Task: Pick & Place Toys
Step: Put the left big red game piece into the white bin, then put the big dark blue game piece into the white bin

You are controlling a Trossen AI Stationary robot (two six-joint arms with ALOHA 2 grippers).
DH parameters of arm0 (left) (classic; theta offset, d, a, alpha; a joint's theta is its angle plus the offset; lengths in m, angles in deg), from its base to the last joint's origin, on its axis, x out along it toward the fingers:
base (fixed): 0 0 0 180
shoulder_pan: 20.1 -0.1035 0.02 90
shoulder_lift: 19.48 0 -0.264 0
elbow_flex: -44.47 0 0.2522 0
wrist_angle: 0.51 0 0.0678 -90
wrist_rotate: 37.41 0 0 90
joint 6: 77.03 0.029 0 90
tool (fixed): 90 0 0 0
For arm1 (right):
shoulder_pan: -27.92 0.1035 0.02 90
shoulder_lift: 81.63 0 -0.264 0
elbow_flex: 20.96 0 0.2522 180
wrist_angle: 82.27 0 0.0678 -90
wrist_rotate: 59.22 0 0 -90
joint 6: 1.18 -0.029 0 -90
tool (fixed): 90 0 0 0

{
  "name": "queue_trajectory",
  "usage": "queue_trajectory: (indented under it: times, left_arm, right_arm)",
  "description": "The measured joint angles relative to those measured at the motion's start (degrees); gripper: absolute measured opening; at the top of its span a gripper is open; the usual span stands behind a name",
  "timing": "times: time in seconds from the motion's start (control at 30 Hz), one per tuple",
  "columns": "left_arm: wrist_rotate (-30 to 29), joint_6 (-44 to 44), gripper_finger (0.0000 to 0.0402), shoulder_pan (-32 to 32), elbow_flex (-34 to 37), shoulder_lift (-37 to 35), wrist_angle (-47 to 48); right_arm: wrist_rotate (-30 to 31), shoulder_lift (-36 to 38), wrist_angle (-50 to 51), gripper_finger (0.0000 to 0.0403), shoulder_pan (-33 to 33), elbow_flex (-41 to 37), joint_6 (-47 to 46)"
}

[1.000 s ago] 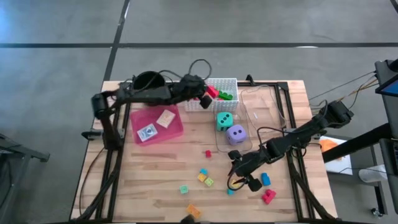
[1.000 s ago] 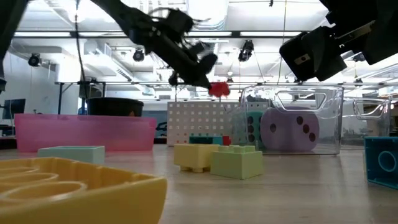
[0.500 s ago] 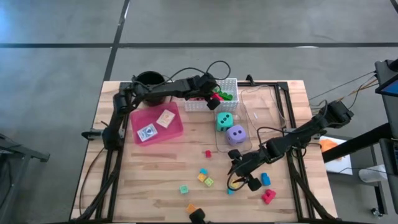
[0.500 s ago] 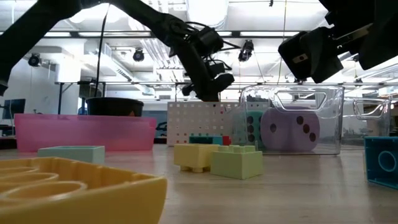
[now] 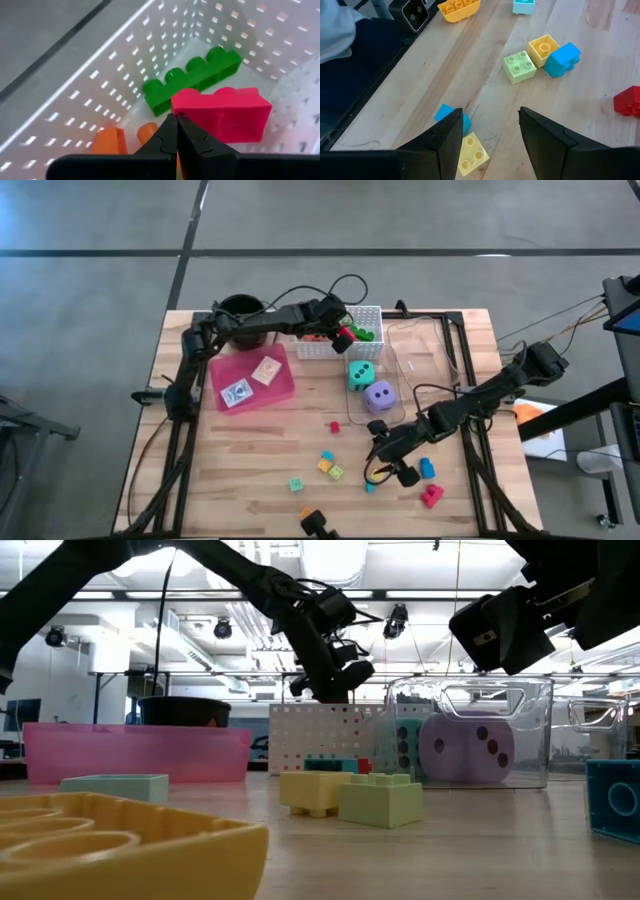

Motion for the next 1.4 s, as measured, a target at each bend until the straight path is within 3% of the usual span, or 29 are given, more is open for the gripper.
queue_trajectory:
  times: [0.37,0.53,0.8,1.0,1.13,1.4]
  left_arm:
    - [1.01,3.02,0.0009,-0.12,0.0,0.01,3.51]
    - [1.03,4.27,0.0054,-0.12,0.0,0.01,3.51]
    - [1.03,6.89,0.0137,-0.16,0.0,-0.63,3.55]
    - [1.01,6.91,0.0149,-0.14,0.0,-5.58,3.8]
    - [1.01,4.65,0.0149,0.0,0.01,-10.16,6.39]
    - [1.0,5.54,0.0149,1.11,2.64,-16.13,7.07]
  right_arm:
    - [0.0,0.0,0.0,0.0195,0.0,-0.02,-0.63]
    - [0.28,0.0,0.0,0.0195,0.0,-0.02,-0.93]
    - [14.9,0.0,0.0,0.0195,-0.59,-0.03,-0.8]
    - [15.48,0.0,-0.94,0.0195,-0.9,-0.02,-2.56]
    - [14.65,-0.02,2.11,0.0195,-0.9,1.95,-5.12]
    - [14.97,0.0,18.96,0.0195,-0.9,11.4,-9.37]
